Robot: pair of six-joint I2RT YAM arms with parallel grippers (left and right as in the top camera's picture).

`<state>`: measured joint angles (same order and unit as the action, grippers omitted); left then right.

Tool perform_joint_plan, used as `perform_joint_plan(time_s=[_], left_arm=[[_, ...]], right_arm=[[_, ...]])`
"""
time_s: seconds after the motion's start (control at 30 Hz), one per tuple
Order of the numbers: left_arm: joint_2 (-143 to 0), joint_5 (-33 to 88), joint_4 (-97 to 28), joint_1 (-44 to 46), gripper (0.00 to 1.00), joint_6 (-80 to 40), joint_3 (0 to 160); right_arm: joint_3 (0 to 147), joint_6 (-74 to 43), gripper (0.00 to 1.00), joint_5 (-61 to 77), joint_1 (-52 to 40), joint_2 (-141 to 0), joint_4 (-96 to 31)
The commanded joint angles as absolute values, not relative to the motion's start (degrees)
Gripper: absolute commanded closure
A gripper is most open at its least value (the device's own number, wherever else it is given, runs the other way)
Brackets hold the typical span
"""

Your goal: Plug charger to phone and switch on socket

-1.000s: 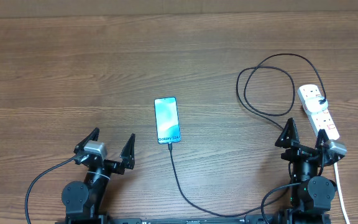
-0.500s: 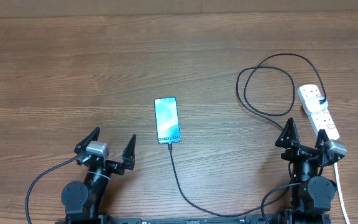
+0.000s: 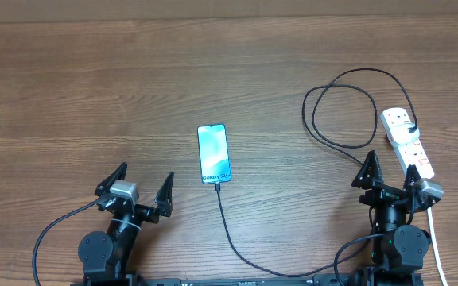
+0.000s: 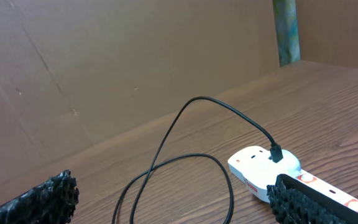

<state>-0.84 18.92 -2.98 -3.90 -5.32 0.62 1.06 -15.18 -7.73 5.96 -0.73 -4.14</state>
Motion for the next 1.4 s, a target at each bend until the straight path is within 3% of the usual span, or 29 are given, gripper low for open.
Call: perform_joint_plan(time_s=[0.0,0.5,1.37], left_arm=[[-0.3,19.3,-2.8,-4.3,0.00,-3.7,0.3],[-0.3,19.3,-2.7,-4.3,0.01,-3.7,0.3],[-0.3,19.3,-2.8,-4.3,0.01,-3.7,0.3]], right_arm=[[0.4,-14.5,0.00,-7.4,6.2,-0.2,-4.0],[0.4,-8.4,0.00,-6.1,6.1,-0.2,-4.3],[0.4,-8.5,0.00,-2.7,6.1,-0.2,-4.4]])
